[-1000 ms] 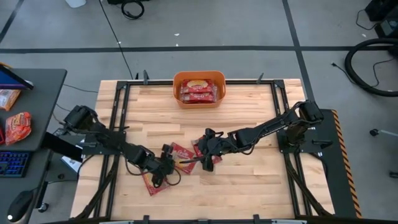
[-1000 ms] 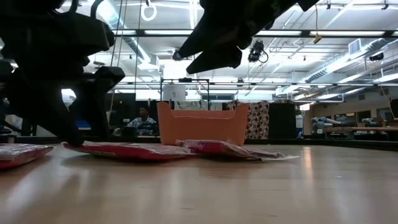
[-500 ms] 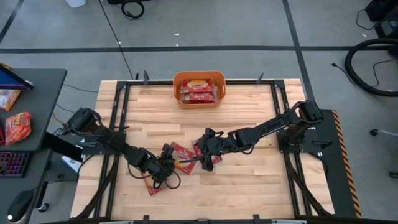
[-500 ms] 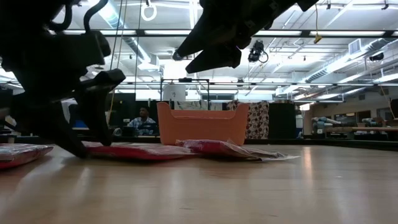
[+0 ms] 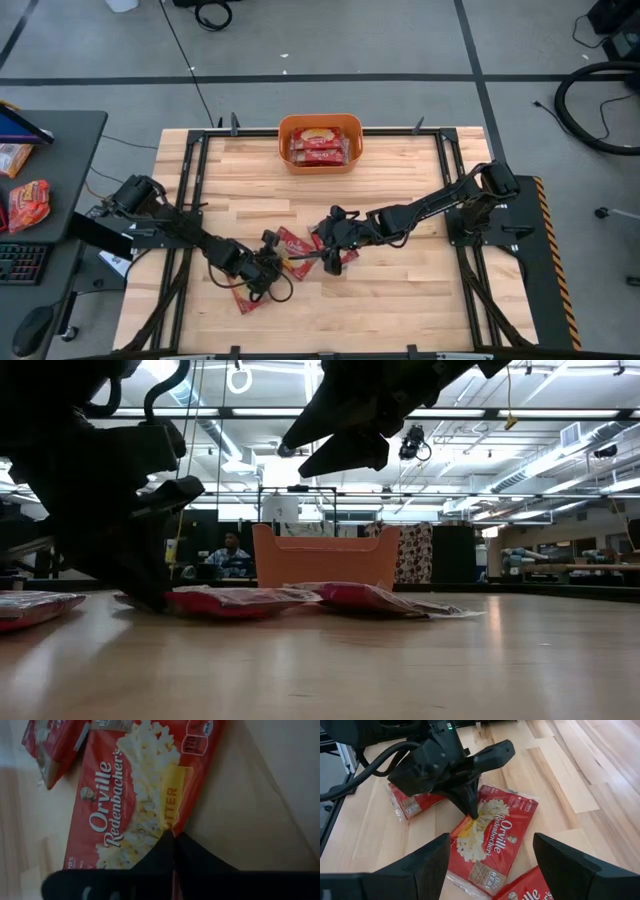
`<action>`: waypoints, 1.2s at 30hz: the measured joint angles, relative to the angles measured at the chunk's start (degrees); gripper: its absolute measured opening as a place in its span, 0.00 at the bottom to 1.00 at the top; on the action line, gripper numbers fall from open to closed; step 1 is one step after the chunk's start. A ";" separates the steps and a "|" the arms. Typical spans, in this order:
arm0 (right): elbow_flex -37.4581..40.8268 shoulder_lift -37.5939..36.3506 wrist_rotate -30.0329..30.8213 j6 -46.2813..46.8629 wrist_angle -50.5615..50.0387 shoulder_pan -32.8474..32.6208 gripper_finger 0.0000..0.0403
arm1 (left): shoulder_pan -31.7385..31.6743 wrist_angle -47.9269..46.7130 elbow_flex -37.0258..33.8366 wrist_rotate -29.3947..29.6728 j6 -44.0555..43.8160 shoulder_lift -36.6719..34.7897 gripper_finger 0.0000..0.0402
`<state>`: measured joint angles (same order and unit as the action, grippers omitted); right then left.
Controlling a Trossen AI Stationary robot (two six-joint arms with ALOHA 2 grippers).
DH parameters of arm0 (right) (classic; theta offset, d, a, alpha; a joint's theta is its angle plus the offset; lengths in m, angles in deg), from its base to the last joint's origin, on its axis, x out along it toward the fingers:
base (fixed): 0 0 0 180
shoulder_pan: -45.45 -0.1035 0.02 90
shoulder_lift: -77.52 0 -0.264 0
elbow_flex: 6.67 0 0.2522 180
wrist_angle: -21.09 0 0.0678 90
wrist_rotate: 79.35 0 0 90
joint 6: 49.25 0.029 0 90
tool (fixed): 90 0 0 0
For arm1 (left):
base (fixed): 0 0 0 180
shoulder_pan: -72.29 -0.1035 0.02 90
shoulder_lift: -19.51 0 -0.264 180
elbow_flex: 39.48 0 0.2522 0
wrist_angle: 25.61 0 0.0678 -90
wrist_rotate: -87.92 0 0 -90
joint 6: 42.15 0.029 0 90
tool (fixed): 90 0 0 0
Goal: Sort popcorn bags into baskets
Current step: Put the red popcorn bag into the orange bin
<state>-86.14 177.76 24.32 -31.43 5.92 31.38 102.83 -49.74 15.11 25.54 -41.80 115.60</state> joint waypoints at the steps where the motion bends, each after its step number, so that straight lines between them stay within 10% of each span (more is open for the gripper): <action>1: 0.00 -0.02 -0.39 -0.56 0.20 0.00 0.72 | 0.00 -0.11 0.08 -0.05 -1.18 -0.13 0.03; 36: 0.00 -0.07 1.91 -7.28 -0.97 -2.56 0.70 | -19.54 -19.92 21.78 -26.86 -5.72 -11.47 0.01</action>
<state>-86.14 177.70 26.22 -38.71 4.96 28.83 83.30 -69.66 36.89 -1.32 -47.52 104.12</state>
